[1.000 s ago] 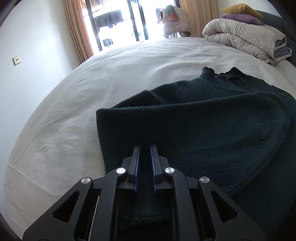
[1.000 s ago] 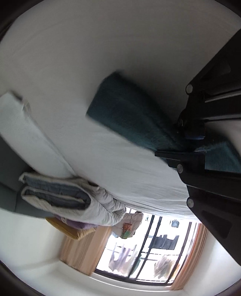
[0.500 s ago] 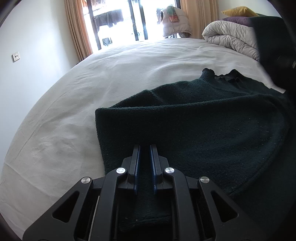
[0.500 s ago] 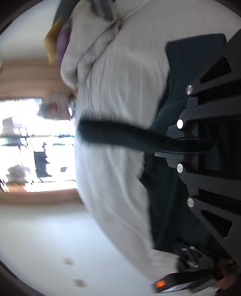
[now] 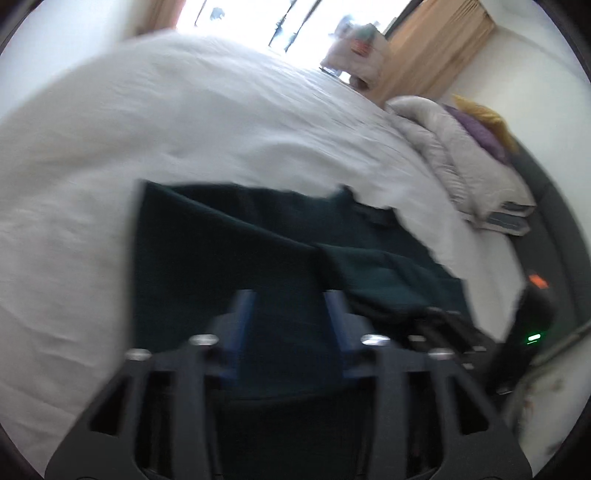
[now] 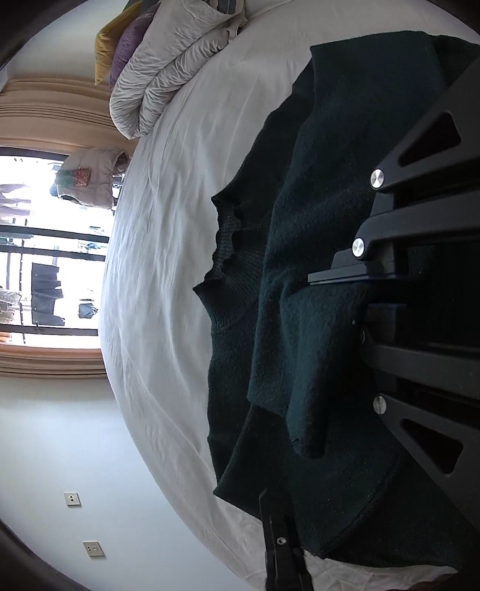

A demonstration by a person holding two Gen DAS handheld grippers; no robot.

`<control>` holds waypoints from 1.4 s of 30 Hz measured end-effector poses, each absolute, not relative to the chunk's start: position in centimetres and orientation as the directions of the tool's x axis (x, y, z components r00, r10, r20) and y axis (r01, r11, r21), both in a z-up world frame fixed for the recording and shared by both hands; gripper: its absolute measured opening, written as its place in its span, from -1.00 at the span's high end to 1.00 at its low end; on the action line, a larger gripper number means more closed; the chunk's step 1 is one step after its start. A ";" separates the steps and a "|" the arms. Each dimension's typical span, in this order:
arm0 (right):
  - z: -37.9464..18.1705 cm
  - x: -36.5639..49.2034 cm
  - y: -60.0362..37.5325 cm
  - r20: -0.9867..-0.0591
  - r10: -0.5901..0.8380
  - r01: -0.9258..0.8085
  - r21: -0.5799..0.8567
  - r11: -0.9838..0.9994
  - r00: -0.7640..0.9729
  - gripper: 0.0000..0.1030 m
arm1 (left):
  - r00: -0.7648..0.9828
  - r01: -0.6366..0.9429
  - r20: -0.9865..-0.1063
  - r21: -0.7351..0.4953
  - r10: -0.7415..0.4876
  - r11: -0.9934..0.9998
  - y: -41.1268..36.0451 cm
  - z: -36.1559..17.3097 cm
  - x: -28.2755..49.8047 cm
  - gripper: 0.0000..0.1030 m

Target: Fold small clothes

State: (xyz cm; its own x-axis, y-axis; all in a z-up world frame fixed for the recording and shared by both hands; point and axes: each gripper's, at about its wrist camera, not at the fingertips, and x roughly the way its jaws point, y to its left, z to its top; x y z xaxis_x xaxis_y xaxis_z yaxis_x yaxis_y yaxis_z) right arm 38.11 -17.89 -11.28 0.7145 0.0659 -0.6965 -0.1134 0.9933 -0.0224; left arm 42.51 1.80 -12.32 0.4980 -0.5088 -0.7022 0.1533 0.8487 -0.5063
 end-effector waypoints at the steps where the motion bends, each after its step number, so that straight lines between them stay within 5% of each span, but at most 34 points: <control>1: -11.2 38.1 -17.8 -0.695 0.072 -0.116 -0.017 0.993 0.716 0.82 | 0.481 0.154 -0.672 -0.567 -0.563 0.809 1.2 -12.3 42.8 -0.38; 10: -10.8 37.3 -17.7 -0.690 0.100 -0.133 0.005 0.991 0.717 0.81 | 0.359 -0.006 -0.605 -0.763 -0.711 0.646 -1.0 -15.9 45.9 -0.48; 11: -10.9 37.3 -17.8 -0.694 0.104 -0.135 0.010 0.991 0.713 0.80 | 0.360 -0.016 -0.607 -0.764 -0.709 0.645 -1.1 -16.2 46.3 -0.39; 13: -11.0 37.3 -17.9 -0.702 0.125 -0.144 0.032 0.989 0.702 0.72 | 0.355 -0.051 -0.603 -0.775 -0.714 0.629 -1.0 -17.0 47.4 0.44; 16: -11.0 37.1 -18.4 -0.714 0.159 -0.146 0.080 0.986 0.682 0.44 | 0.307 -0.082 -0.601 -0.789 -0.738 0.608 -1.0 -19.1 49.1 0.78; 18: -10.8 36.5 -19.0 -0.716 0.184 -0.143 0.117 0.983 0.673 0.06 | 0.303 -0.087 -0.593 -0.797 -0.746 0.598 -1.0 -19.8 49.5 0.84; 22: -10.5 33.7 -23.4 -0.692 0.267 -0.088 0.284 0.955 0.671 -0.22 | 0.325 -0.063 -0.576 -0.805 -0.750 0.590 -1.1 -20.0 49.7 0.87; 28: -14.4 29.9 -34.8 -0.552 0.474 0.183 0.761 0.622 0.686 -0.23 | 0.443 0.143 -0.644 -0.636 -0.624 0.758 -1.8 -16.8 47.7 0.87; 30: -16.6 28.8 -37.6 -0.480 0.502 0.252 0.854 0.455 0.719 -0.01 | 0.468 0.186 -0.651 -0.589 -0.598 0.787 -2.0 -16.0 46.9 0.87; 36: -19.6 27.7 -40.6 -0.337 0.491 0.315 0.940 0.129 0.803 0.17 | 0.475 0.211 -0.671 -0.541 -0.569 0.814 -2.1 -16.0 46.2 0.87; 42: -19.7 27.7 -42.7 -0.317 0.411 0.309 0.947 0.088 0.855 0.18 | 0.474 0.223 -0.677 -0.526 -0.563 0.820 -1.6 -15.2 45.5 0.87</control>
